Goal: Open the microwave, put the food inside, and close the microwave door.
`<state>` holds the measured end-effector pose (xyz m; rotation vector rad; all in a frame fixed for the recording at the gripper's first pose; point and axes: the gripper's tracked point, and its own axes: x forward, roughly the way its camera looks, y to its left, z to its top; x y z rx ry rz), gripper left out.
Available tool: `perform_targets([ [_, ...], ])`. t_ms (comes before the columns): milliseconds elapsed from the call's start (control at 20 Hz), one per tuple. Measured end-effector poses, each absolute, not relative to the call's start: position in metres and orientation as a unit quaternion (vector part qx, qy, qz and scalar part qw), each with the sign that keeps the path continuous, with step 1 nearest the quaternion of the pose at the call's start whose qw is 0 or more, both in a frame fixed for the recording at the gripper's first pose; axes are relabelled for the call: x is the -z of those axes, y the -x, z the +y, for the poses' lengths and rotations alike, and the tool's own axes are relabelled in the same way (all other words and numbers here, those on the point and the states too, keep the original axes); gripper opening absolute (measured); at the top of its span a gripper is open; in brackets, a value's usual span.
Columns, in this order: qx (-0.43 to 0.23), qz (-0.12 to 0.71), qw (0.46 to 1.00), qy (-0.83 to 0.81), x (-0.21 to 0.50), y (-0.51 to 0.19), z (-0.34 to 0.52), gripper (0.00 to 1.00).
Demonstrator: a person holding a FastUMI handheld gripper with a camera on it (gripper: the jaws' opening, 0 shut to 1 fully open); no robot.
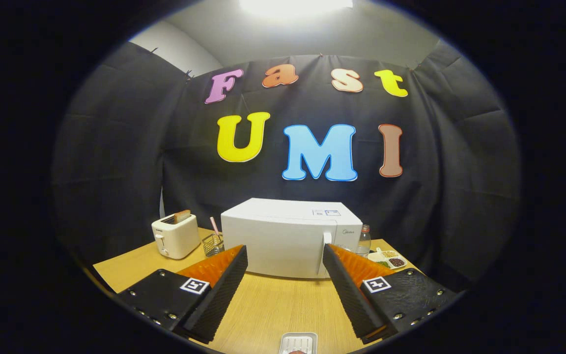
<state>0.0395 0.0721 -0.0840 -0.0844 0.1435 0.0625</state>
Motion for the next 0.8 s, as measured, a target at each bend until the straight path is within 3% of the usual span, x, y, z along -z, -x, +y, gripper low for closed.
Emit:
perform_targets([
  [800,-0.034,0.065,0.996,0.044,0.0801,-0.0394,0.0666,0.98],
])
